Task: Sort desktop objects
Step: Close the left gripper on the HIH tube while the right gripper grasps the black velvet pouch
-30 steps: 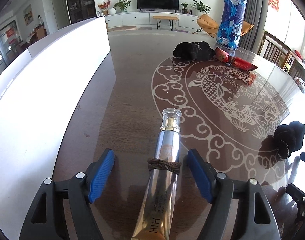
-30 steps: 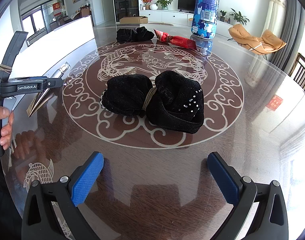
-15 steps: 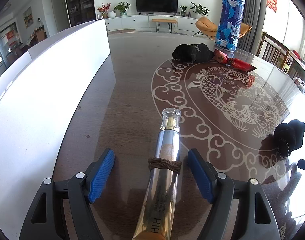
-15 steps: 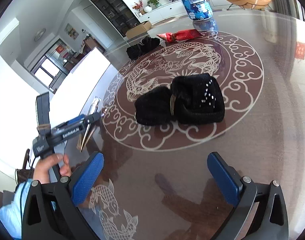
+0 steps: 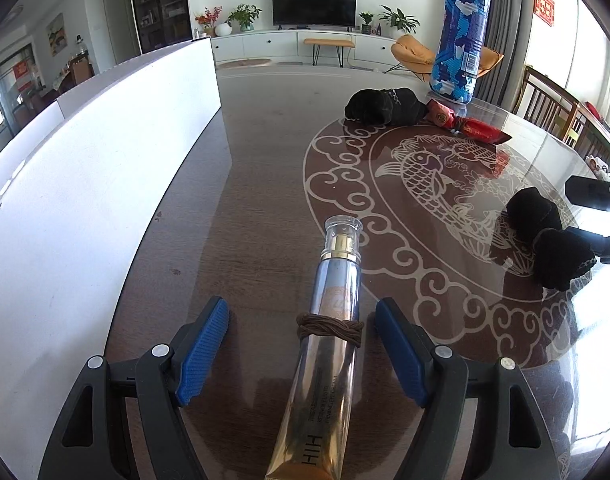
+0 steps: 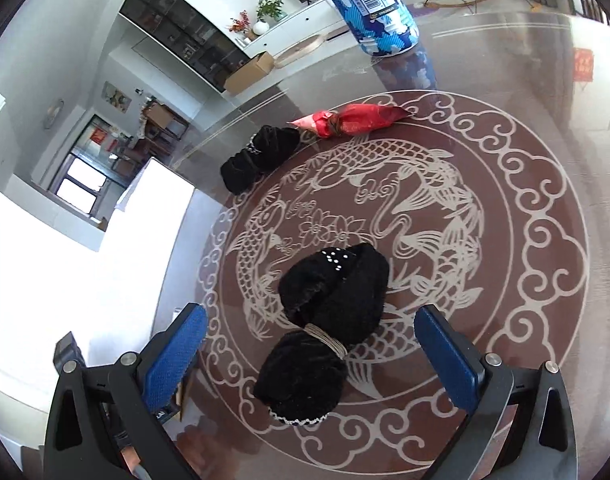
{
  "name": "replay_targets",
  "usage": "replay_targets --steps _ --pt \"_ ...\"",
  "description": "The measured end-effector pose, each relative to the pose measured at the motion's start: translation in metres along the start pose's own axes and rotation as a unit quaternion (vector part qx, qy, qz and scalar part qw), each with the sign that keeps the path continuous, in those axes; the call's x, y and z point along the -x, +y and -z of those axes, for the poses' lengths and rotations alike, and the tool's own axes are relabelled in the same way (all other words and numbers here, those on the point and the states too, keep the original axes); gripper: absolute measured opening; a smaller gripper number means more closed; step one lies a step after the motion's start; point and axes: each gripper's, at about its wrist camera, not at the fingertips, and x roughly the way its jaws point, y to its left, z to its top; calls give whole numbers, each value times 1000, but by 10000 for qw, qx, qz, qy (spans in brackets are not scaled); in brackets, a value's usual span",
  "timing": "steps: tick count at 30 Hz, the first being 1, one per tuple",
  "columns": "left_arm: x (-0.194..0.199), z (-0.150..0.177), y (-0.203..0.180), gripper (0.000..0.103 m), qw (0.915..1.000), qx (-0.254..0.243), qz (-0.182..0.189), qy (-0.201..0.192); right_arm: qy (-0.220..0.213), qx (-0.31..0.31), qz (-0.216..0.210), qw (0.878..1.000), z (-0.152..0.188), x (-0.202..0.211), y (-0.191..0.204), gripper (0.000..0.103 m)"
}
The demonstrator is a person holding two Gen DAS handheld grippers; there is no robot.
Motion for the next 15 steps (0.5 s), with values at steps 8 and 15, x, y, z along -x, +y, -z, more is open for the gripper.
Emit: replay_targets --steps 8,15 --pt "5 2 6 48 9999 52 62 -61 13 1475 1422 9788 20 -31 43 92" --pt "24 23 19 28 9986 245 436 -171 -82 1988 1522 9681 47 -3 38 43"
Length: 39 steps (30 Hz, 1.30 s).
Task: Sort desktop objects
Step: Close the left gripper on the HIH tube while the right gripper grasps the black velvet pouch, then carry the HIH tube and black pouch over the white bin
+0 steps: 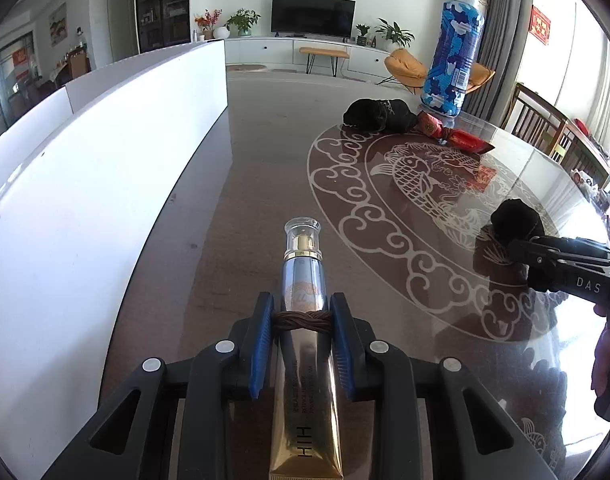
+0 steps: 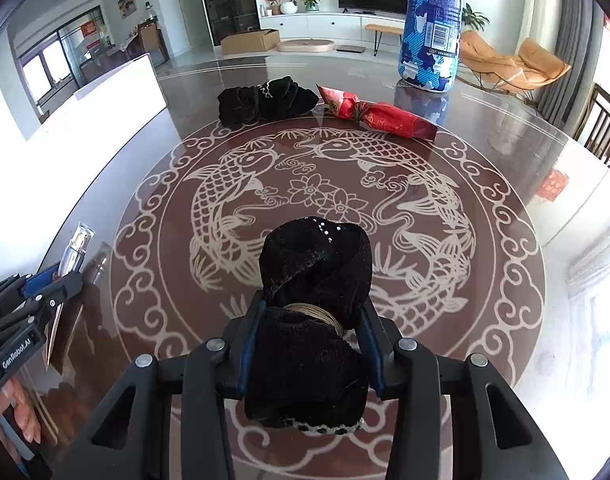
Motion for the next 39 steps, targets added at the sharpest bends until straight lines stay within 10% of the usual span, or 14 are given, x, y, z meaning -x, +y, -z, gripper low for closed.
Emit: replay_targets --steps 8,39 --pt "51 24 -22 28 9985 -145 393 -340 -488 147 -727 9960 46 69 7 43" --pt "138 24 14 28 9858 475 819 -1389 -449 1038 -1182 9865 49 79 80 43"
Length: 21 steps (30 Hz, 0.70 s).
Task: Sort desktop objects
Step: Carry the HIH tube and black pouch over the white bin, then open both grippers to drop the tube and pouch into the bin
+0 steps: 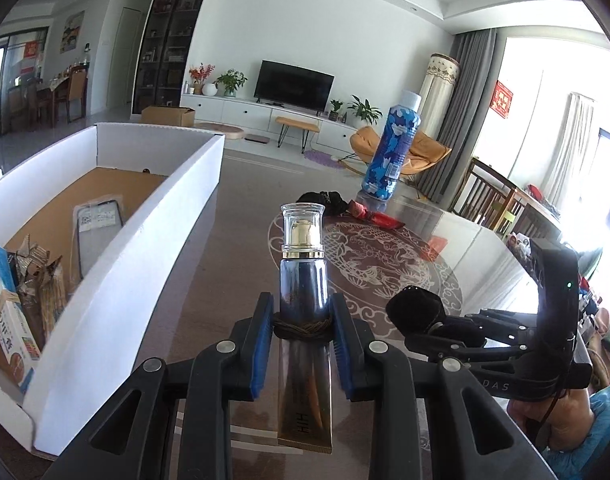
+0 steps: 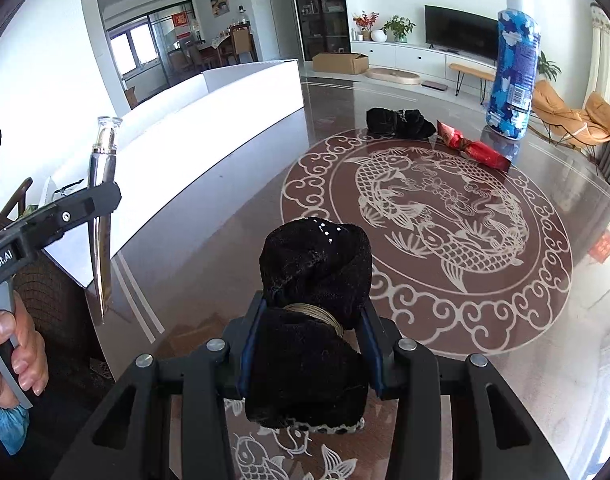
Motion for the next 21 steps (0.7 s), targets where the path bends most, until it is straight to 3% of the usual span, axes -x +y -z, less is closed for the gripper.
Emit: replay_targets --steps 6,11,16,21 --pt "47 -63 66 28 9983 265 -384 -338 -452 455 -413 9971 -76 9 51 43" --pt "71 -111 137 28 9925 280 -1132 -375 -807 946 -958 9876 -144 8 126 43" --pt "60 -129 210 28 9870 660 -1463 73 -677 1248 -1501 9784 -180 -31 203 43" --pt "20 -125 260 28 9793 828 -1695 733 -76 1517 -1478 9773 -184 -101 248 43"
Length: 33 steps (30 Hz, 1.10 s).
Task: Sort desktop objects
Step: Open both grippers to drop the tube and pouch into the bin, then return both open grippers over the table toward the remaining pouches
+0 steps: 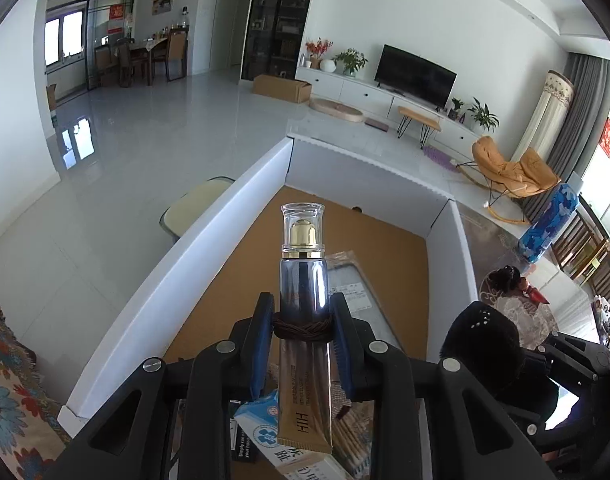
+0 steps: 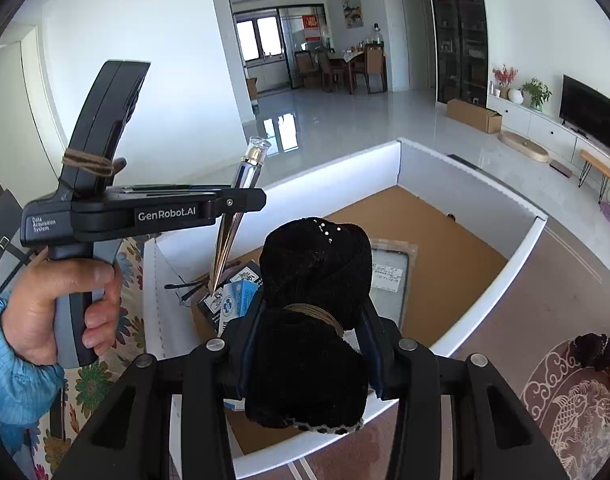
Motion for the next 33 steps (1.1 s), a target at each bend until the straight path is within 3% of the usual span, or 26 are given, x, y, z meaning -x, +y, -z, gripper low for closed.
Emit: replay_targets --steps 6,9,11,13,15,18,21,24,28,33 --pt "-50 -6 2 29 9981 -31 -16 608 389 72 131 9991 3 -51 -3 49" --pt "-59 -4 5 36 9975 134 -23 698 382 -49 -4 9993 5 -56 -9 84" --pt "-57 -2 4 64 9979 234 -8 600 178 -126 -124 9997 5 -48 -10 87" --pt "-47 2 2 75 9989 259 -92 378 -7 -199 -189 9996 6 -36 -14 87" --pt "-37 3 -3 75 9993 231 -170 224 -270 -293 -195 9990 8 -19 -20 88" --pt "-16 8 -19 75 9998 63 -206 -18 -630 -351 42 9974 24 10 -31 100" --pt "10 15 -48 76 9996 -140 -108 -240 -753 -262 341 9962 67 37 -46 103" --pt "35 24 -92 80 9982 -360 267 -387 -529 -294 819 9948 128 56 -71 103" --pt "62 48 -168 101 9914 -862 817 -542 -40 -709 1573 9850 205 87 -124 103" --pt "38 101 -258 103 9799 -1289 1525 32 307 -1239 2468 9606 272 137 -188 103"
